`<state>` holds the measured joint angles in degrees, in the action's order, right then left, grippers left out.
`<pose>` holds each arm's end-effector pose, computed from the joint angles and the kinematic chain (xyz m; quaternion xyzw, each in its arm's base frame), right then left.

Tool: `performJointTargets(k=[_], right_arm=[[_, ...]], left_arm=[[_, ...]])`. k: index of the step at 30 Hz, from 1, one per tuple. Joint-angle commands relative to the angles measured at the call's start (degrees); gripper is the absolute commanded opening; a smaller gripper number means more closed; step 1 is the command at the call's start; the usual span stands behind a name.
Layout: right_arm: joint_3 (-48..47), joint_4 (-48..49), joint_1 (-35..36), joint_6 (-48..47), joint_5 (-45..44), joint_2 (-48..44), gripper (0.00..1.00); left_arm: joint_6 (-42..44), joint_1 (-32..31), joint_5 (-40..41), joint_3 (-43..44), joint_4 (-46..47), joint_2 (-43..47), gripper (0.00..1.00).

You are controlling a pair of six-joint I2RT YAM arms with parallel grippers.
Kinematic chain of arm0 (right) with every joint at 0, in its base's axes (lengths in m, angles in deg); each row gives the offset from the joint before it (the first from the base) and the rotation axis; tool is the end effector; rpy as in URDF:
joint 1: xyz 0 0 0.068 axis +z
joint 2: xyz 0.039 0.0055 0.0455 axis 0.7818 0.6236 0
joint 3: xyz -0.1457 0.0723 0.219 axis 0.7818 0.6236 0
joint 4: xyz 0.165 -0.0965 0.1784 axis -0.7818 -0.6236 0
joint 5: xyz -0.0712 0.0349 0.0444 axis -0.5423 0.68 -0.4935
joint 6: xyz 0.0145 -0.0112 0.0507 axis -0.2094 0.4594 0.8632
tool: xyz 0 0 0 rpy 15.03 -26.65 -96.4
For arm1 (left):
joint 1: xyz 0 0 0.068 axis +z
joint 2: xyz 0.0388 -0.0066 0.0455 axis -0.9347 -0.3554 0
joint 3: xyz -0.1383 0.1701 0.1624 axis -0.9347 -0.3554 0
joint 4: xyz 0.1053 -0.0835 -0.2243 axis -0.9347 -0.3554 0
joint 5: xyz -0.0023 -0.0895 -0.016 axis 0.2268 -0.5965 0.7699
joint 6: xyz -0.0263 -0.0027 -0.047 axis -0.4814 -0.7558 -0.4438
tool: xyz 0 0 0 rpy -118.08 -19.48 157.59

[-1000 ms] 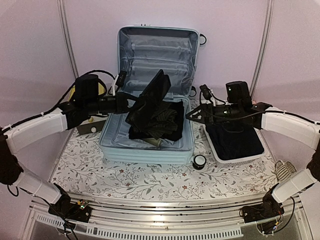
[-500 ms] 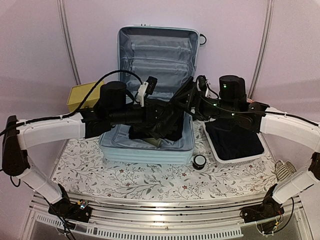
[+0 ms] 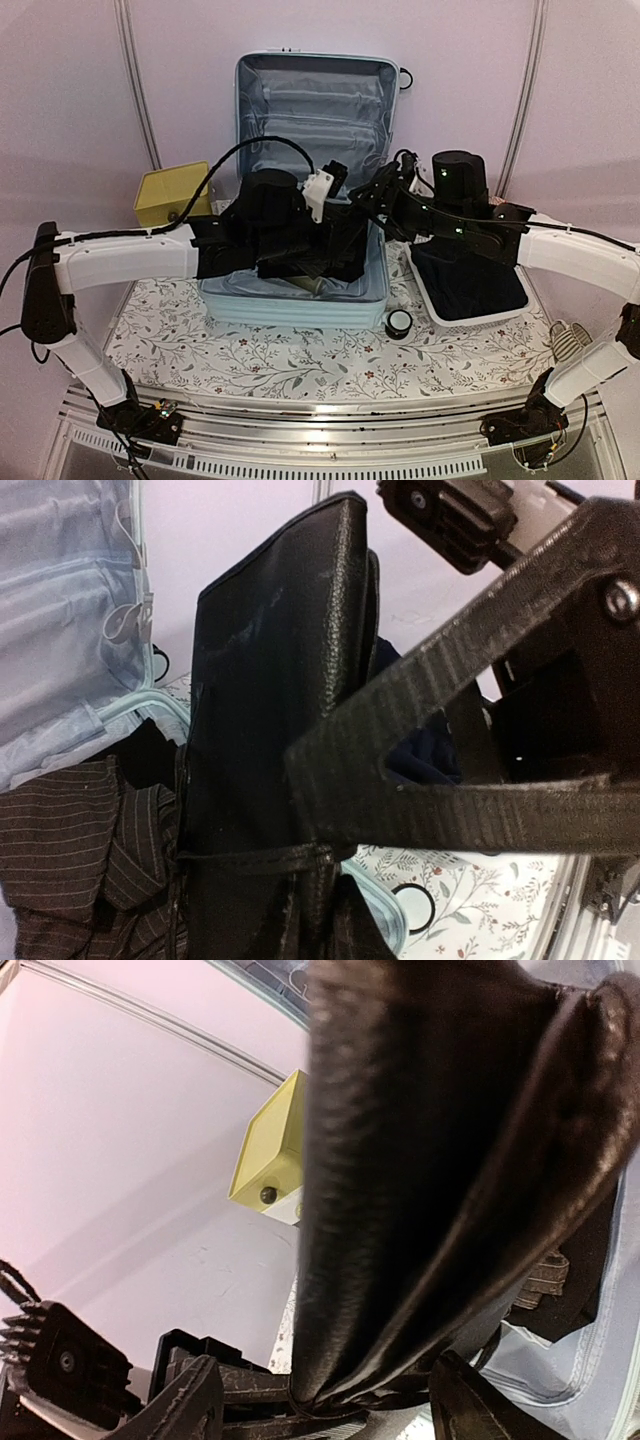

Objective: Open, take out, and arrange the luggage
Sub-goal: Pass from the left arm to the right

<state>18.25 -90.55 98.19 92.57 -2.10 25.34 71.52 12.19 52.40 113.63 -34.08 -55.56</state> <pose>0.2297 0.2488 0.3532 0.0168 0.7906 0.4895 0.3675 0.2173 -0.3273 0.3269 0.2889 0.7421 -0.2933 0.5289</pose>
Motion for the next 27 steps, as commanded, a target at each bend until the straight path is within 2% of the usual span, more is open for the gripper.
performJointTargets(k=[1, 13, 15, 18, 20, 23, 27], right_arm=[[-2.2, -2.1, 0.8, 1.7, -4.0, 0.5, 0.67], [-2.6, -4.9, 0.6, 2.9, -7.9, 1.0, 0.27], [-2.5, -6.1, 0.3, 2.6, -8.3, 0.5, 0.22], [-1.5, -6.8, -1.3, 1.5, -6.2, -0.9, 0.12], [-0.7, -7.1, -3.7, -0.6, -2.7, -1.9, 0.08], [1.2, -8.7, -8.7, -6.2, 5.2, -3.9, 0.05], [1.7, -15.8, -20.0, -15.4, 19.4, -6.3, 0.04]], left_arm=[[5.2, -2.0, 5.1, 1.6, -0.2, -0.6, 0.11], [9.1, -4.2, 3.0, 1.7, 0.5, -1.5, 0.19], [9.5, -4.4, 2.2, 1.7, 0.4, -1.4, 0.27], [7.5, -4.0, -0.1, 1.5, -0.3, -0.3, 0.56], [4.5, -2.9, -3.3, 1.3, -1.0, 0.9, 0.70], [0.3, -0.7, -9.4, -0.1, -1.2, 3.9, 0.77], [-4.6, 2.4, -15.5, -3.4, 0.3, 8.9, 0.81]])
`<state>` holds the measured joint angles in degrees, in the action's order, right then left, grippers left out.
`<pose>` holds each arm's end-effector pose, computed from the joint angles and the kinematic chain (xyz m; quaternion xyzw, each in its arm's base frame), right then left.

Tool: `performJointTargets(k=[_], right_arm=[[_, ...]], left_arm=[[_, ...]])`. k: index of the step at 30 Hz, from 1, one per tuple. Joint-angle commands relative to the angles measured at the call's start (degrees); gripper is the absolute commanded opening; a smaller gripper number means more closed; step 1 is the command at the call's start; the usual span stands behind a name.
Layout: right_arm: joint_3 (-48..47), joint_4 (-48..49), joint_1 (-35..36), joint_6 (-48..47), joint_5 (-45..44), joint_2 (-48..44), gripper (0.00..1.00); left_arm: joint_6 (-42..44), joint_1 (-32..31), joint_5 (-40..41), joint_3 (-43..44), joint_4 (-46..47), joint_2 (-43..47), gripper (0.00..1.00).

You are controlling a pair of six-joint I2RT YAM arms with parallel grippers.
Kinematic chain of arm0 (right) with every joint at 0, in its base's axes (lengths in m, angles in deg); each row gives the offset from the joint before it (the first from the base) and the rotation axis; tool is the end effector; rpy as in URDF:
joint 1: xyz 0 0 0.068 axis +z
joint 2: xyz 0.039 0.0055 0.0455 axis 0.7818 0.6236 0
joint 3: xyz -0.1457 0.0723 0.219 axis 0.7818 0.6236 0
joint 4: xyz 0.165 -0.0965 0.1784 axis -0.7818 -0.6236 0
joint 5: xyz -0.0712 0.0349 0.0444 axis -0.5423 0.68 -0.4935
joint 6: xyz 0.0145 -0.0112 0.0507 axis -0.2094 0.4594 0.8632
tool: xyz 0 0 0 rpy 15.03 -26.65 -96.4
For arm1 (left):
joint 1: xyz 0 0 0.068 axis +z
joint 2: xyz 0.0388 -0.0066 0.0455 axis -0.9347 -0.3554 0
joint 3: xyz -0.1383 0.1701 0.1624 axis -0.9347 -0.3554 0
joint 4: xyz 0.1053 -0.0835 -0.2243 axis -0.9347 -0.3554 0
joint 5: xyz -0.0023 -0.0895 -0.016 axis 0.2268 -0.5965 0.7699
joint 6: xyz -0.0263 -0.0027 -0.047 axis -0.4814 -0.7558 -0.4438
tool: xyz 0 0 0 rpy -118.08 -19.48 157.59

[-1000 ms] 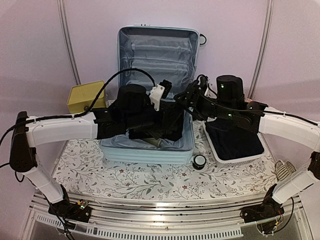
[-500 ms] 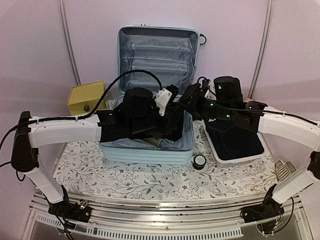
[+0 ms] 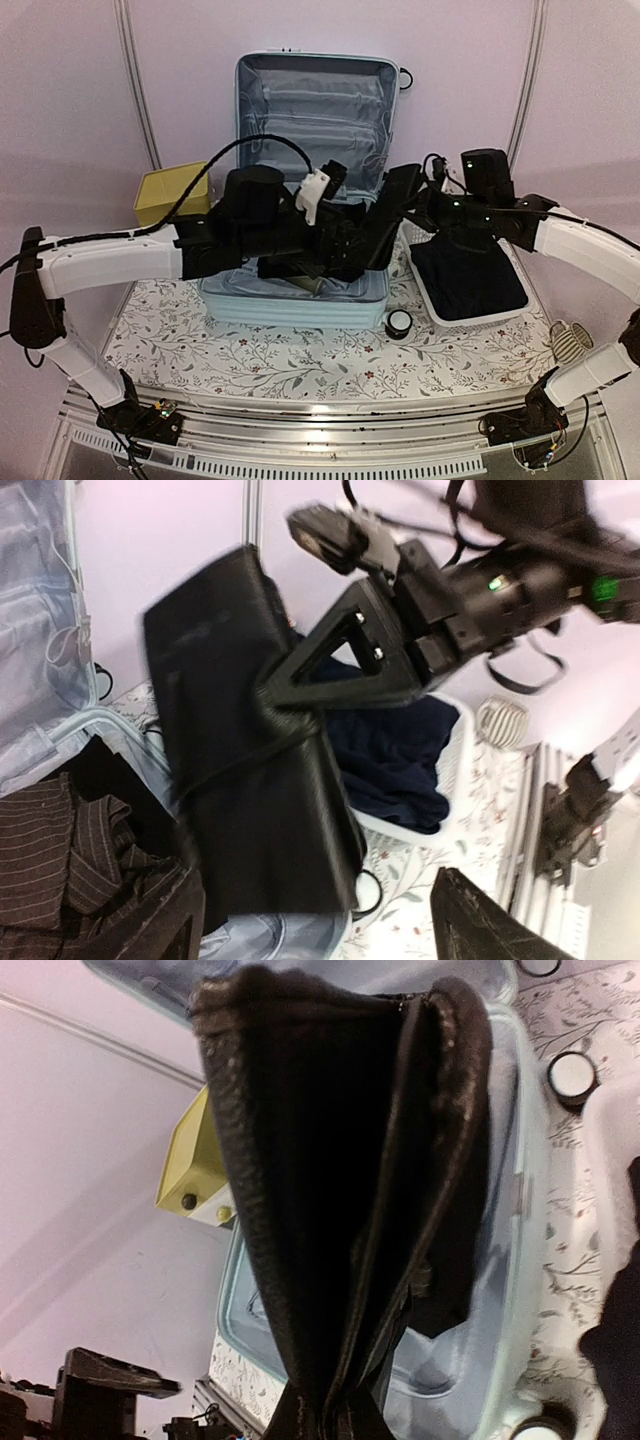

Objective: Open, take out, and arrange the luggage
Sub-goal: Pass from the left arm to the right, then place the makeup bag in the bin.

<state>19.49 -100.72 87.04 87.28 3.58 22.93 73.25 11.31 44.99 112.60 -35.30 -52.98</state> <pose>0.2575 0.1925 0.3404 0.0375 0.8337 0.4206 0.3558 0.2025 -0.3237 0.3347 0.3410 0.7183 -0.3344 0.5059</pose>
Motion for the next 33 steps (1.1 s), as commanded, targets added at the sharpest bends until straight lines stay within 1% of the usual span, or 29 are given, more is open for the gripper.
performJointTargets(k=[1, 3, 4, 5, 6, 8, 9, 10, 16, 20, 21, 23, 25, 27, 33], right_arm=[[0.0, -8.5, -12.2, -12.3, 16.8, -4.0, 0.04], [-0.9, -14.9, -18.4, -18.2, 20.6, -3.9, 0.05], [-1.0, -18.2, -21.2, -21.6, 22.4, -3.5, 0.07], [-3.1, -21.7, -24.8, -24.3, 24.0, -2.7, 0.08], [-4.6, -26.7, -26.8, -28.8, 24.9, -1.6, 0.09], [-6.9, -32.6, -28.6, -34.3, 24.7, 0.8, 0.08], [-7.0, -33.3, -29.1, -37.2, 23.0, 1.2, 0.06], [-6.9, -33.3, -29.5, -37.3, 21.7, 1.5, 0.05], [-9.8, -32.9, -32.6, -37.4, 24.2, 4.0, 0.03], [-9.9, -30.0, -33.1, -36.5, 27.9, 1.2, 0.03], [-10.3, -30.7, -33.1, -36.8, 27.3, 0.6, 0.03], [-12.3, -35.2, -33.2, -38.7, 24.2, 0.6, 0.03], [-14.5, -40.1, -33.2, -40.8, 16.8, 1.2, 0.02], [-14.6, -41.0, -33.1, -40.3, 11.8, -0.4, 0.02], [-14.4, -41.3, -33.2, -41.7, 3.0, -8.6, 0.02]], left_arm=[[-7.3, 4.1, -9.3, -3.3, 2.1, 7.7, 0.81], [-8.8, 5.7, -10.9, -5.3, 3.1, 9.6, 0.81], [-9.2, 6.2, -11.4, -5.9, 3.2, 10.5, 0.81], [-9.5, 6.9, -11.8, -6.5, 3.0, 11.3, 0.81], [-9.7, 7.5, -11.8, -6.9, 2.6, 11.7, 0.82], [-9.6, 8.3, -12.0, -7.1, 1.2, 12.5, 0.82], [-9.5, 8.7, -12.0, -7.2, 0.5, 12.7, 0.81], [-9.4, 9.0, -11.8, -7.2, -0.1, 13.0, 0.81], [-9.1, 10.1, -11.4, -7.9, -2.1, 14.9, 0.82], [-8.6, 10.4, -9.5, -8.3, -3.8, 16.4, 0.82], [-8.6, 10.5, -9.0, -8.5, -4.2, 16.8, 0.81], [-8.7, 10.9, -7.7, -8.8, -5.4, 17.6, 0.82], [-8.7, 11.4, -6.7, -8.8, -6.9, 18.2, 0.81], [-8.1, 11.7, -6.0, -8.9, -8.0, 18.5, 0.81], [-7.7, 12.3, -5.8, -9.2, -9.4, 19.6, 0.81]])
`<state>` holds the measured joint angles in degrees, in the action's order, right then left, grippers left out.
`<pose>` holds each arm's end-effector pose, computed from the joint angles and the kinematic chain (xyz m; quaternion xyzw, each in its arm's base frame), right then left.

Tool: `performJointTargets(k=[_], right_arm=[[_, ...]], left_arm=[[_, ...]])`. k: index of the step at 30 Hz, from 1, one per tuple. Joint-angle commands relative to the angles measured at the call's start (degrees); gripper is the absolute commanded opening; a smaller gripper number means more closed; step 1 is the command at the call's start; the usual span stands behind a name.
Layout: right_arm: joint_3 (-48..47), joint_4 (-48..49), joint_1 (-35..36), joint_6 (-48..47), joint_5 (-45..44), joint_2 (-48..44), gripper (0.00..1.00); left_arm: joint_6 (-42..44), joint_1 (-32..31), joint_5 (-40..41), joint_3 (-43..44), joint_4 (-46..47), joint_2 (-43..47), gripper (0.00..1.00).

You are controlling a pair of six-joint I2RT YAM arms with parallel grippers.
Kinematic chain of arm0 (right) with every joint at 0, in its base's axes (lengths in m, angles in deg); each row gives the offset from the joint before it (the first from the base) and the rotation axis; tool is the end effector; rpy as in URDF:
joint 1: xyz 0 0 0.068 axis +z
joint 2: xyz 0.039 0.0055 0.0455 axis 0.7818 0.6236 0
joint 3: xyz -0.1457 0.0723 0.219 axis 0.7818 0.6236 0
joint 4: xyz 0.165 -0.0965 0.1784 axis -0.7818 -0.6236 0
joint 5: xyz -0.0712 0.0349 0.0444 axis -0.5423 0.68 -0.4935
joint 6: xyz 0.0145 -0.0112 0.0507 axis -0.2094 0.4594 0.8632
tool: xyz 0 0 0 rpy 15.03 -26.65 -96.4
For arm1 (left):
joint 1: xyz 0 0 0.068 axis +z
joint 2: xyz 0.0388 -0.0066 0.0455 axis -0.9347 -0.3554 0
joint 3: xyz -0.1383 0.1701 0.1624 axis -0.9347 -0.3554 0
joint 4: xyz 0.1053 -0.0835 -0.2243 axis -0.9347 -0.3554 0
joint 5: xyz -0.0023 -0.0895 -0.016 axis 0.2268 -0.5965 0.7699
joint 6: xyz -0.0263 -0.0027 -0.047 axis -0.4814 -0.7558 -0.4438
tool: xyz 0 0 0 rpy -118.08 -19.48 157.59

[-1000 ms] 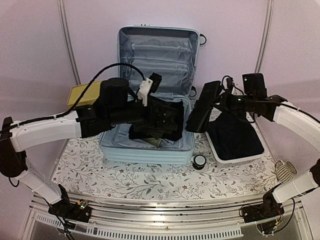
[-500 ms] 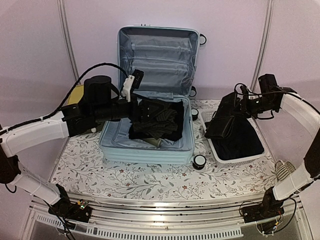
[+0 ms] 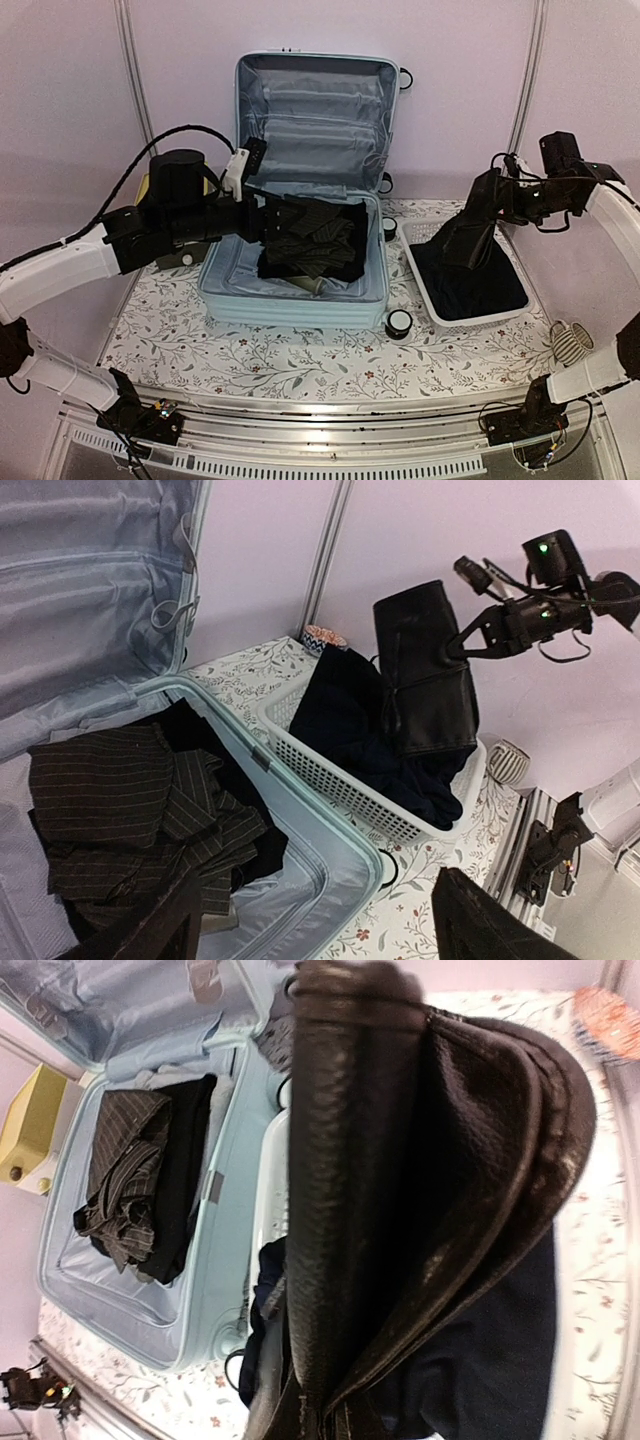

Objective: Open, take out, and arrange the luggage
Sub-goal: Place the makeup bag in the bin.

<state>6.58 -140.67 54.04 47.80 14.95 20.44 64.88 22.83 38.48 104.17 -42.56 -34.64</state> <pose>0.2688 0.0256 0.3684 -0.0230 0.9191 0.2107 0.3323 0.2024 -0.2190 0.3712 0.2420 0.7418 -0.3670 0.5064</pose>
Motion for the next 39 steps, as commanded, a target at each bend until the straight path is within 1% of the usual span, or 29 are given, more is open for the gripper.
performJointTargets(k=[1, 5, 9, 14, 21, 23, 24, 25, 26, 27, 28, 30, 33, 34, 36, 37, 39], right_arm=[[-1.1, -1.4, -0.1, -2.7, -8.7, -7.2, 0.02], [2.2, -0.9, -0.1, -5.5, -5.6, -9.8, 0.02], [3.3, -1.9, -0.1, -7.6, 0.9, -7.9, 0.03], [2.4, -2.2, 0.7, -10.1, 5.1, -1.0, 0.02], [-1.4, -2.0, 3.1, -11.2, 4.4, 11.5, 0.03], [-2.4, -1.4, 3.5, -11.3, 3.0, 15.3, 0.08], [-3.2, -1.7, 3.7, -11.1, 0.7, 17.0, 0.11], [-3.7, -1.8, 3.8, -10.9, -1.6, 18.7, 0.22], [-4.2, -1.9, 3.8, -10.6, -4.3, 20.1, 0.39], [-4.6, -1.9, 3.9, -10.1, -6.7, 21.2, 0.49], [-4.5, -1.3, 3.9, -9.4, -8.3, 21.7, 0.54], [-3.2, 0.6, 3.8, -8.9, -7.7, 21.5, 0.58], [-0.4, 4.3, 3.8, -8.4, -6.4, 19.6, 0.58], [0.8, 5.1, 3.9, -6.4, -7.2, 18.1, 0.57], [3.5, 6.5, 3.8, -4.9, -9.0, 15.5, 0.53], [4.7, 6.9, 3.9, -4.6, -10.0, 14.2, 0.46], [6.2, 6.9, 3.8, -4.3, -11.4, 11.8, 0.27]], left_arm=[[0.6, 0.8, 0.7, -0.8, -2.1, 1.4, 0.81], [0.3, 0.8, 0.8, -0.9, -2.0, 1.5, 0.81], [-0.2, 0.9, 0.4, -1.1, -2.0, 1.6, 0.81], [-0.3, 0.8, 0.3, -1.4, -2.2, 1.5, 0.81], [0.3, 0.9, 0.7, -0.9, -2.3, 0.7, 0.81], [0.5, 0.9, 0.7, -0.5, -2.2, 0.4, 0.81], [0.6, 0.9, 0.6, -0.4, -2.3, 0.2, 0.81], [0.6, 1.0, 0.7, -0.3, -2.4, 0.0, 0.81], [0.6, 0.9, 0.7, -0.2, -2.4, -0.1, 0.81], [0.7, 1.0, 0.7, -0.2, -2.4, -0.1, 0.81], [0.7, 1.0, 0.8, -0.2, -2.5, -0.1, 0.81], [0.9, 1.1, 1.1, -0.2, -2.5, -0.3, 0.81], [1.1, 1.2, 1.3, 0.0, -2.6, -0.7, 0.81], [1.2, 1.1, 1.3, 0.0, -2.7, -0.8, 0.81], [1.2, 1.1, 1.3, 0.1, -3.0, -0.9, 0.81], [1.3, 1.1, 1.3, 0.1, -3.0, -0.9, 0.81], [1.5, 1.1, 1.4, 0.1, -3.0, -1.0, 0.81]])
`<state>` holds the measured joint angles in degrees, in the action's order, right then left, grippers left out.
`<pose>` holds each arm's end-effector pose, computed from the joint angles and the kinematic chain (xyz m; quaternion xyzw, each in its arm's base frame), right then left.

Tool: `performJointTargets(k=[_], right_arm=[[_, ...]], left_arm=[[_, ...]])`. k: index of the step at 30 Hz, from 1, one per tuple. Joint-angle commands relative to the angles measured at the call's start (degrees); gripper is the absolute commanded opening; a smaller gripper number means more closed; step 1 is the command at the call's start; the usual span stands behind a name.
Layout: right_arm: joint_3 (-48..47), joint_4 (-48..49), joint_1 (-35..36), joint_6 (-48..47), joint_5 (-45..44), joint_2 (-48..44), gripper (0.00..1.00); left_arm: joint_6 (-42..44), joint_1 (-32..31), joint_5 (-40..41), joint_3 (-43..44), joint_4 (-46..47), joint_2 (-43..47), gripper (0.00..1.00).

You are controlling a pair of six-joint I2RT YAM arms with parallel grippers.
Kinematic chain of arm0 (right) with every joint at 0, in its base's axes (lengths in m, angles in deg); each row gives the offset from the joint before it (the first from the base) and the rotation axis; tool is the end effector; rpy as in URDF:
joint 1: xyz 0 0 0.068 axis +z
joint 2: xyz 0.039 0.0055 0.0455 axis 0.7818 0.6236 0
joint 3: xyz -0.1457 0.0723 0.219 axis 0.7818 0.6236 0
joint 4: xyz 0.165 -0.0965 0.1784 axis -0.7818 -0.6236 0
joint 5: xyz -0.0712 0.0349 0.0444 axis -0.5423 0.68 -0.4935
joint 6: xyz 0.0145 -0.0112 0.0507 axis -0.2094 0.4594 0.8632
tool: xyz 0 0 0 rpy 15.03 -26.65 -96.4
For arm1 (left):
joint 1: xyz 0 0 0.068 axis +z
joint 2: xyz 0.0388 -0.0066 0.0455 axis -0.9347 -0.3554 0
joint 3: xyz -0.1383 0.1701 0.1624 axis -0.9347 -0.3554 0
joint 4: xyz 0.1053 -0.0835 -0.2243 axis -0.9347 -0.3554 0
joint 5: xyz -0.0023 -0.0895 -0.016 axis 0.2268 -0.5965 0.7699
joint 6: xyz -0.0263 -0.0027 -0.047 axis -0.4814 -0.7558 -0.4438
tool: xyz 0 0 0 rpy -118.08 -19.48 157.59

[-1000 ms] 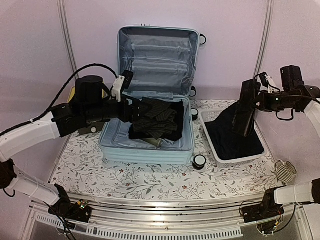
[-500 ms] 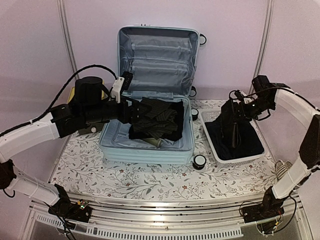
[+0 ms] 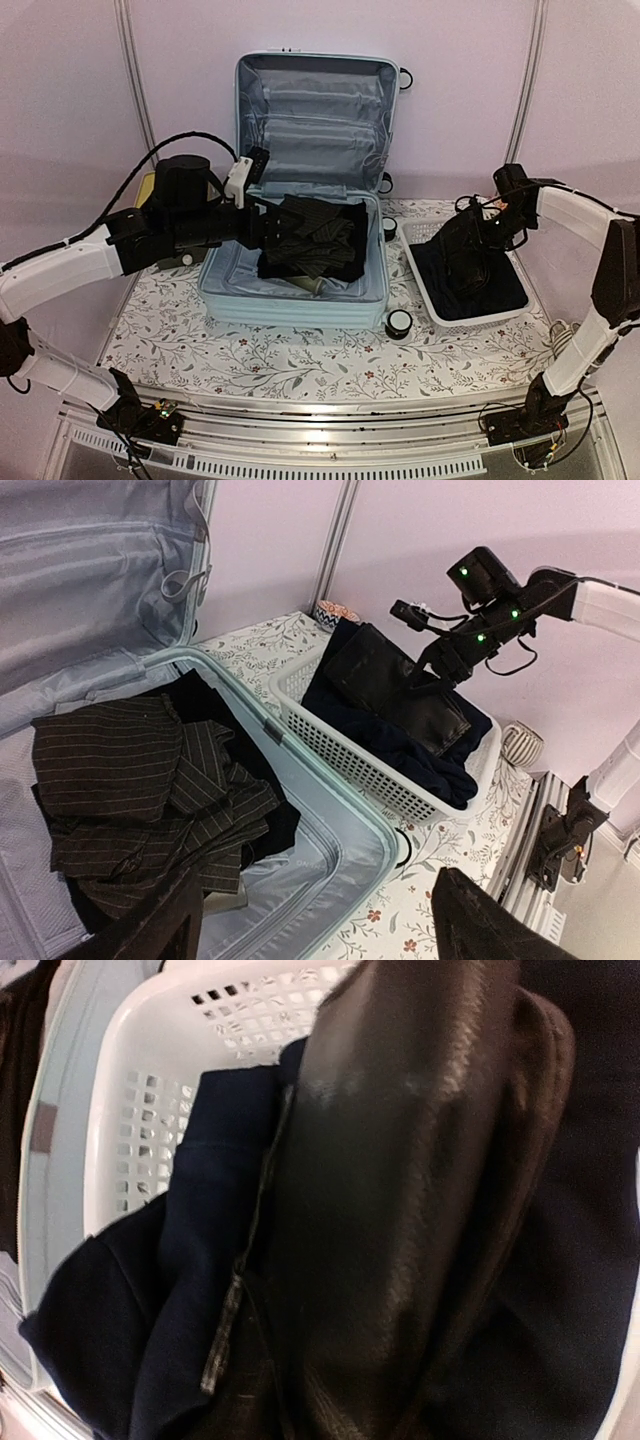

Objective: Open, take out, and arrange the luggage
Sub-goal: Place the makeup bag in the bin.

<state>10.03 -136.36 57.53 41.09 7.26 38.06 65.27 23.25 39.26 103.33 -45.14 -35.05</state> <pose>0.3340 0.0446 0.2650 -0.0655 0.9666 0.1357 0.2071 0.2047 -0.2176 0.3592 0.2416 0.7634 -0.3464 0.4886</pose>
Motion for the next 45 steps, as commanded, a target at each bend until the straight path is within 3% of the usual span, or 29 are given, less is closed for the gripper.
performJointTargets(k=[1, 3, 4, 11, 16, 23, 26, 28, 30, 33, 36, 39, 42, 45], right_arm=[[3.0, 2.0, 0.3, 2.3, -3.6, -6.8, 0.19], [2.3, 0.1, 0.3, 1.6, -2.7, -8.2, 0.05], [1.8, -1.0, 0.3, 1.3, -2.1, -8.8, 0.04], [-0.7, -8.2, 0.3, -0.7, 4.7, -12.2, 0.04], [-0.9, -8.1, 0.4, -0.9, 10.1, -11.8, 0.04], [-1.2, -6.0, 0.8, -3.4, 11.5, -1.4, 0.04], [0.4, -2.5, 1.3, -2.2, 8.3, 3.1, 0.04], [1.5, 0.4, 1.3, -0.5, 3.5, 5.3, 0.10], [1.8, 1.7, 1.3, 1.5, -2.5, 7.0, 0.26], [1.6, 2.3, 1.4, 3.7, -9.8, 7.3, 0.35], [2.5, 3.8, 1.4, 5.3, -15.5, 2.6, 0.57], [3.8, 5.3, 1.4, 5.8, -17.9, -4.2, 0.69], [5.0, 6.0, 1.9, 5.9, -16.3, -10.3, 0.71], [7.2, 7.2, 2.9, 5.8, -8.4, -13.6, 0.63]], left_arm=[[1.1, 0.8, 0.5, 1.0, -0.4, -0.6, 0.81], [1.1, 0.8, 0.3, 1.2, -0.4, -0.7, 0.81], [1.1, 0.8, 0.2, 1.3, -0.4, -0.9, 0.81], [0.9, 0.8, -0.4, 1.5, -0.5, -0.5, 0.81], [0.5, 0.8, -0.7, 1.2, -0.5, -0.3, 0.81], [0.4, 0.8, -0.9, 1.4, -0.5, -0.3, 0.81], [0.4, 0.8, -0.8, 1.3, -0.7, -0.3, 0.81], [0.5, 0.9, -0.2, 1.2, -0.9, -0.2, 0.81], [0.7, 0.8, 0.3, 1.1, -1.1, -0.1, 0.81], [1.0, 1.0, 0.6, 1.2, -1.2, -0.3, 0.81], [1.2, 1.0, 0.8, 1.5, -1.4, -0.5, 0.81], [1.4, 0.9, 0.8, 1.5, -1.4, -0.8, 0.81], [1.8, 1.0, 0.8, 1.2, -1.1, -0.8, 0.81], [1.5, 1.0, 1.3, 0.6, -0.8, -0.7, 0.81]])
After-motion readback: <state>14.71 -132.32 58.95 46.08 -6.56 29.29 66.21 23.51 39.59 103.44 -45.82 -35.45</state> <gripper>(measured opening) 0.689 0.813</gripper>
